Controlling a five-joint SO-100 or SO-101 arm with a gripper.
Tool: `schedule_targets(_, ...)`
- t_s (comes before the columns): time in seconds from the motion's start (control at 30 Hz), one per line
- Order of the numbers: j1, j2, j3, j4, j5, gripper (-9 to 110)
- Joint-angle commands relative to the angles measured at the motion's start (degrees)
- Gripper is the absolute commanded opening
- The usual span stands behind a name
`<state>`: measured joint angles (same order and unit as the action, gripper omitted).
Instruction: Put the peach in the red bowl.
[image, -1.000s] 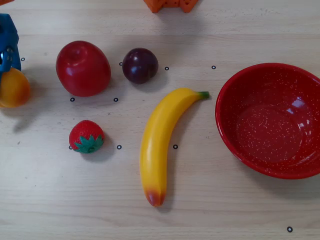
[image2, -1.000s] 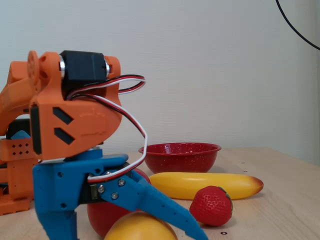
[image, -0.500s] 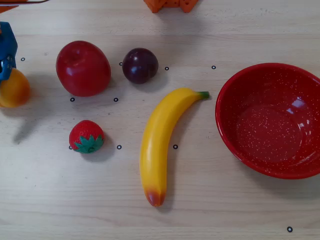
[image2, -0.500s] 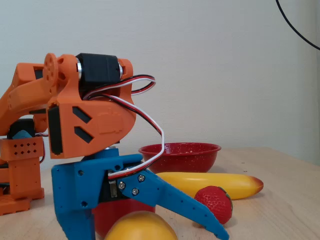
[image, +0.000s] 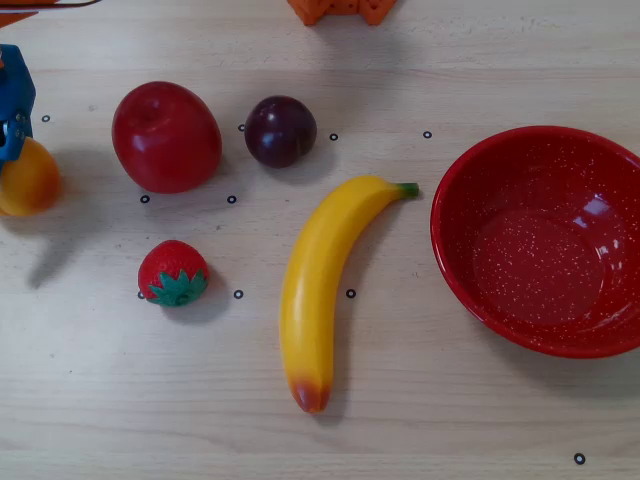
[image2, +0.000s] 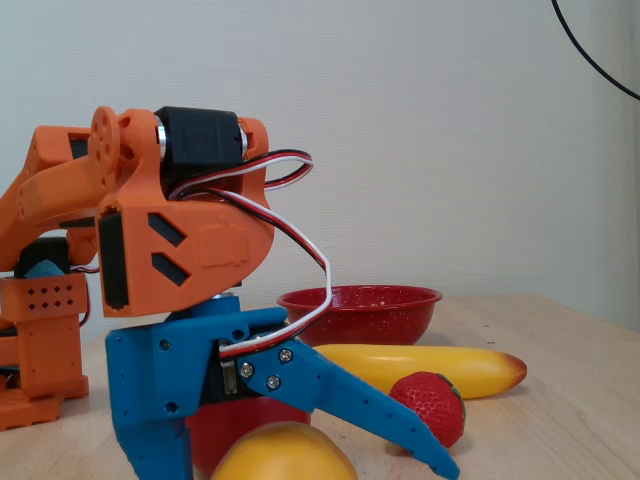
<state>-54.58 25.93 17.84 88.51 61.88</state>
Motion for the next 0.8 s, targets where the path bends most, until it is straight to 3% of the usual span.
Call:
schedule_targets(0.0, 0.53, 2.37, -3.78, 1.49, 0.88, 54)
schedule_targets(0.77, -0.79, 2.37, -2.99, 0.88, 4.75, 24)
